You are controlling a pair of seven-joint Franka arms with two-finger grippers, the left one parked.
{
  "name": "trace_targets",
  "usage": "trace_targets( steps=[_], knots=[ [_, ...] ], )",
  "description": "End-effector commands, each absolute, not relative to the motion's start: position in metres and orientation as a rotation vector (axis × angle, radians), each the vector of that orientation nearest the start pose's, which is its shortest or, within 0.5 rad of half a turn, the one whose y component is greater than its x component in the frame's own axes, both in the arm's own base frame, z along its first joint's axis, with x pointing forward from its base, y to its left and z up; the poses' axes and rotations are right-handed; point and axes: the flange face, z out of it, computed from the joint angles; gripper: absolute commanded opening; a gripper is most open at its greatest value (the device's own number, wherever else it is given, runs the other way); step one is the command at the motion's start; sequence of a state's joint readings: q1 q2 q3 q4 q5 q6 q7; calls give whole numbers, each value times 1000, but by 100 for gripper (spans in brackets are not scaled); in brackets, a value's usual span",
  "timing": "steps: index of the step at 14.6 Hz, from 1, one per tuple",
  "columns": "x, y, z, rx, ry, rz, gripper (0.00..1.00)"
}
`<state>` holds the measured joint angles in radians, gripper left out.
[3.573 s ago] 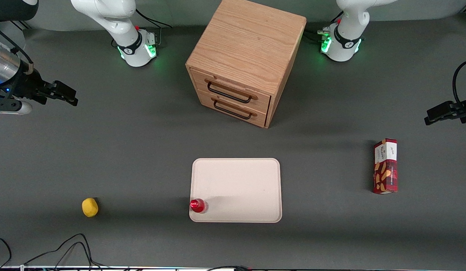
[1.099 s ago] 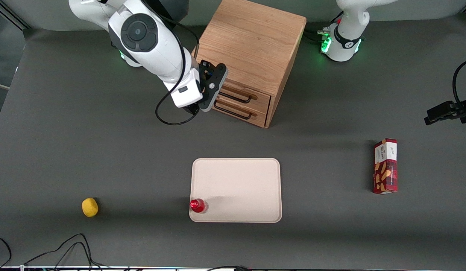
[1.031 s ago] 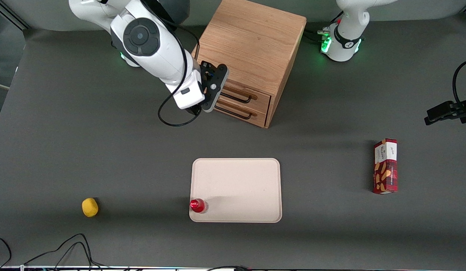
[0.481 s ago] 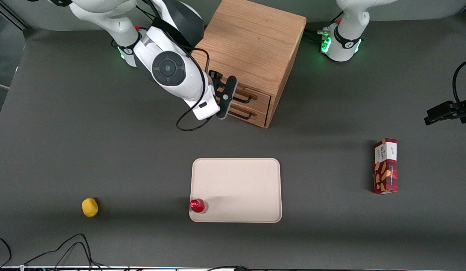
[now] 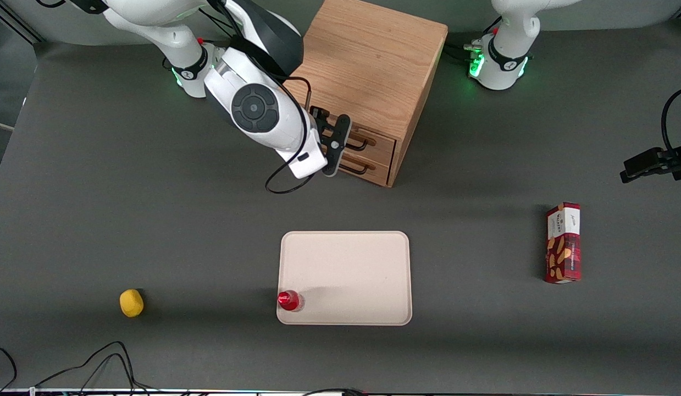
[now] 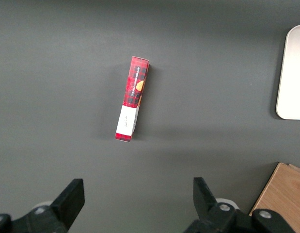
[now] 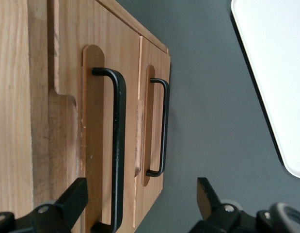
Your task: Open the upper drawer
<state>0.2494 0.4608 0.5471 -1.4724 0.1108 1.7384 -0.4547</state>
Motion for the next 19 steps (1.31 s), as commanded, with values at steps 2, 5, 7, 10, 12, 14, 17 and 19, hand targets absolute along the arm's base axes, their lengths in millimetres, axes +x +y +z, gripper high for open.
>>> trace_targets(
  steps=[2, 5, 7, 10, 12, 14, 17, 19],
  knots=[
    [491, 453, 429, -2285, -1609, 257, 100],
    [493, 454, 419, -2282, -1603, 267, 100],
    [495, 455, 416, -2283, -1599, 258, 100],
    [496, 458, 407, -2284, -1592, 241, 100],
    [494, 459, 401, -2286, -1592, 234, 100],
    [496, 458, 395, -2294, -1609, 238, 100],
    [499, 457, 391, -2281, -1626, 225, 100],
    [503, 455, 390, -2286, -1619, 214, 100]
  ],
)
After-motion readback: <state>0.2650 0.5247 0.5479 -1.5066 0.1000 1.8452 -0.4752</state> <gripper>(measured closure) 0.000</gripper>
